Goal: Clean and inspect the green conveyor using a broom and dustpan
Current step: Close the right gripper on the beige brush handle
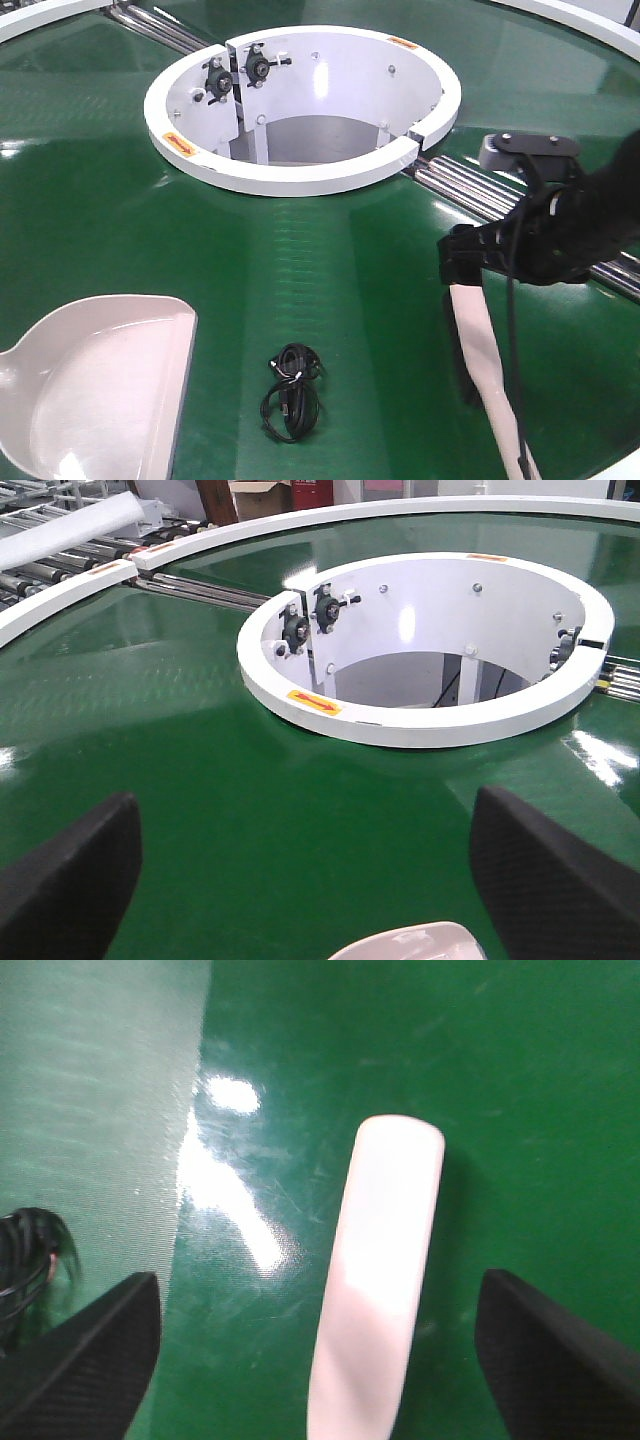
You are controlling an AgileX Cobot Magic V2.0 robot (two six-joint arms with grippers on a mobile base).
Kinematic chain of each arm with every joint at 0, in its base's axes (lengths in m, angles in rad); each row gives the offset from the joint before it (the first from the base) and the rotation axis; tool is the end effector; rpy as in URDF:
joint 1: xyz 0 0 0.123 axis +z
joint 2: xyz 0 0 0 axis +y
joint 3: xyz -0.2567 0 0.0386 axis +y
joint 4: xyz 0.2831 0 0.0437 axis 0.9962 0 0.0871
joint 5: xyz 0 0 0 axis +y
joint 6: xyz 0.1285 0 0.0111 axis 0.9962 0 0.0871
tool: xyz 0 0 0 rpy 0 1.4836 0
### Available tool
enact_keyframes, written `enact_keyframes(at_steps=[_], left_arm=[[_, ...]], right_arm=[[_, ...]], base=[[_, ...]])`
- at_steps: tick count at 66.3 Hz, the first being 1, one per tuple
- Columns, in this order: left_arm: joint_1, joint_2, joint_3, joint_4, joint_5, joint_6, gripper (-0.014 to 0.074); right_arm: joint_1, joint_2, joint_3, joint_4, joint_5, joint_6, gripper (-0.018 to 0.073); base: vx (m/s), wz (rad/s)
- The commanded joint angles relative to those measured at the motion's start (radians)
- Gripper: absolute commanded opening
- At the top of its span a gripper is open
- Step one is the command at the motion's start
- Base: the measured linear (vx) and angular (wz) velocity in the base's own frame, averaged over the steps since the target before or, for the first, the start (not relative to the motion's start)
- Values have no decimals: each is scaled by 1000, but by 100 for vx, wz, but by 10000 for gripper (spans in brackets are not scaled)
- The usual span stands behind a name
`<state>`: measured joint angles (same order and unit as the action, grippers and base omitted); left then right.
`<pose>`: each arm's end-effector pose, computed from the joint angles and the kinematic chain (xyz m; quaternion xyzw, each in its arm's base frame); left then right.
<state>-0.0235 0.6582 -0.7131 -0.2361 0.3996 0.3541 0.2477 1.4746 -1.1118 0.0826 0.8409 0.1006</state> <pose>0.2250 -0.0171 0.3381 0.0907 0.7834 -0.0014 0.6148 0.3379 0.0936 0.2070 -0.0517 0.9723 0.0746 0.2153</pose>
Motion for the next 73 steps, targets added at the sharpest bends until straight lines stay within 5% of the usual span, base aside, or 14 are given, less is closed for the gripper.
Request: enact_keyframes(at_steps=[1,22,58,73], left_arm=[[-1,4,-35,-18,-65,0,601],[-1,2,-35,-18,-58,0,591],[-1,2,-35,-17,-50,0,591],[-1,2,-35,-17,-50,0,591]], right_arm=[[0,36,-74,-6,22,31,591],[-22,184,-125,-23,160,32,591],[-22,294,-125,-37,115,31,588],[-22,301,-131,-37,63,29,415]], base=[[0,0],[0,0],[0,0],[0,0]])
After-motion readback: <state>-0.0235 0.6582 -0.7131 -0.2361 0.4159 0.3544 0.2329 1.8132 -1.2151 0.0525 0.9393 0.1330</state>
